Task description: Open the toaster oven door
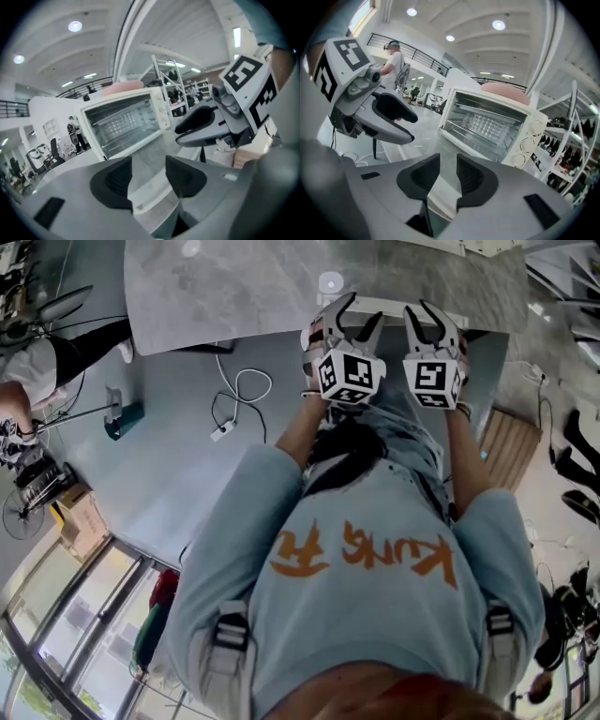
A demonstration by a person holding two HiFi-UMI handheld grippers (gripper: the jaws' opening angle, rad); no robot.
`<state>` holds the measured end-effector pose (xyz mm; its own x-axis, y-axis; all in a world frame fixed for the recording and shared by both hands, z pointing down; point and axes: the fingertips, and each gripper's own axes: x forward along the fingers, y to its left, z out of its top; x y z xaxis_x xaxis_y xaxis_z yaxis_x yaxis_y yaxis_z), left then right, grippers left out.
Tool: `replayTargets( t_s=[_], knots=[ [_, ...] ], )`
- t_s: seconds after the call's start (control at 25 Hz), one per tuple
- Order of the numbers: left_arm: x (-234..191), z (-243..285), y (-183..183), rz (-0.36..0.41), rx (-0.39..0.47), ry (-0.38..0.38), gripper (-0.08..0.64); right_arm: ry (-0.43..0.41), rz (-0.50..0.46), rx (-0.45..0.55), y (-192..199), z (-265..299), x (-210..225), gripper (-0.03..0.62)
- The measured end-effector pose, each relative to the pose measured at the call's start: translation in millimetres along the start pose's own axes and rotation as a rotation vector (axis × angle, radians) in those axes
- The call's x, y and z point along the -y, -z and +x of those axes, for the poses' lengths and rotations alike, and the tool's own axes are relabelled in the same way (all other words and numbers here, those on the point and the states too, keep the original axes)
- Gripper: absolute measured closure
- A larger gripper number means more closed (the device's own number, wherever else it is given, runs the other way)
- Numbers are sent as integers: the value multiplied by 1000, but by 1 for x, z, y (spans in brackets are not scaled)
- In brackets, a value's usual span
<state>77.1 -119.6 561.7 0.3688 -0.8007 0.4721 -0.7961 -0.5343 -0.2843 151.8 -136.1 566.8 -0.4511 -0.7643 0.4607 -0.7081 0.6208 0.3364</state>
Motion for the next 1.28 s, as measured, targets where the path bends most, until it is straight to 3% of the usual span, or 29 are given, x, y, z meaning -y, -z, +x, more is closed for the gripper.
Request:
replayTargets(
  t_s=[0.16,0.36,0.72,1.12,1.28],
  knots=[
    [-42,-5,-41,-120,105,-129,466,55,129,70,-35,3,36,501],
    [-90,-12,-85,-224,176,-234,549,136,215,169,-91,0,80,570],
    [-148,-21,-180,-367,370,-286,557,263,312,314,-172,-13,156,595],
    [-189,-53,-253,-463,515,-382,557,268,391,487,-248,-57,210,596],
    [-198,-66,-282,-458,566,-379,557,282,409,517,-272,-74,225,595]
  ],
)
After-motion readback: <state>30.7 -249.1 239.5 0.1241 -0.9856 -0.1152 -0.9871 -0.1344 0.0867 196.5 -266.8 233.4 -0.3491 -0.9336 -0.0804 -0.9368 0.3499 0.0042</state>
